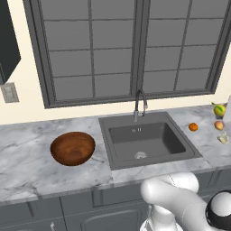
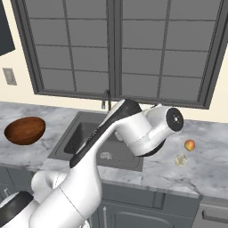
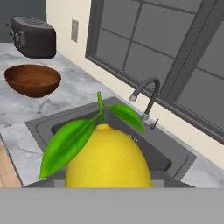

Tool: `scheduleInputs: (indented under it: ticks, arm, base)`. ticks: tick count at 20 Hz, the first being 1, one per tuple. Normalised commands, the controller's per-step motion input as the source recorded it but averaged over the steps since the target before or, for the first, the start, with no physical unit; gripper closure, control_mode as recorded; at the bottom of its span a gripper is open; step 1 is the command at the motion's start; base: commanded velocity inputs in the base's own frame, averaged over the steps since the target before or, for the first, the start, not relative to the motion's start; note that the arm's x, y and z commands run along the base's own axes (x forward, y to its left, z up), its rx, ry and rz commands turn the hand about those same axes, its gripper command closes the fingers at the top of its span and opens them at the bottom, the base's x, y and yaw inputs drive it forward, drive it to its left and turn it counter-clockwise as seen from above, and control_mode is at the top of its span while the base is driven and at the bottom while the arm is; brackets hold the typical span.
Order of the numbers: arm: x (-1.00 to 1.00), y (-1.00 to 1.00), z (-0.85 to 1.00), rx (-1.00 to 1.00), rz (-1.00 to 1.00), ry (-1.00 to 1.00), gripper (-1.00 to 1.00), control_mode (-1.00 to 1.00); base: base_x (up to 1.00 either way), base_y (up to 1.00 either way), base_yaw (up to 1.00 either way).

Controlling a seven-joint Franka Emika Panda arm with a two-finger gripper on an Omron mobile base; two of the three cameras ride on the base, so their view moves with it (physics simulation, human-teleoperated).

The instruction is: There is a mixed pile of frozen fruits and vegetables on the counter. Locate all the frozen vegetables and place the items in a bowl on the counter. Take all the frozen fruits and defrost them in a running sink.

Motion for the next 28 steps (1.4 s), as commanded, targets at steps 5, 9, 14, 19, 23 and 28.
scheduleInputs:
  ticks: [5, 9, 14, 19, 23, 28]
  arm:
    - [-0.14, 0.20, 0.21, 0.00, 0.00, 0.01, 1.00, -1.00]
    - [-0.07, 0.24, 0.25, 0.00, 0.00, 0.11, 1.00, -1.00]
    - [-0.24, 0.12, 0.14, -0.01, 0.00, 0.05, 1.00, -1.00]
    - [-0.34, 0.01, 0.10, 0.04, -0.07, -0.01, 1.00, -1.00]
    - [-0.10, 0.22, 0.08, 0.04, -0.20, 0.05, 1.00, -1.00]
    - [-0.03, 0.24, 0.20, 0.00, -0.19, 0.11, 1.00, -1.00]
  base:
    - [0.00, 0.00, 0.00]
    - [0.00, 0.00, 0.00]
    - [0.00, 0.00, 0.00]
    - [0.00, 0.00, 0.00]
    - [0.00, 0.00, 0.00]
    - [0.00, 0.00, 0.00]
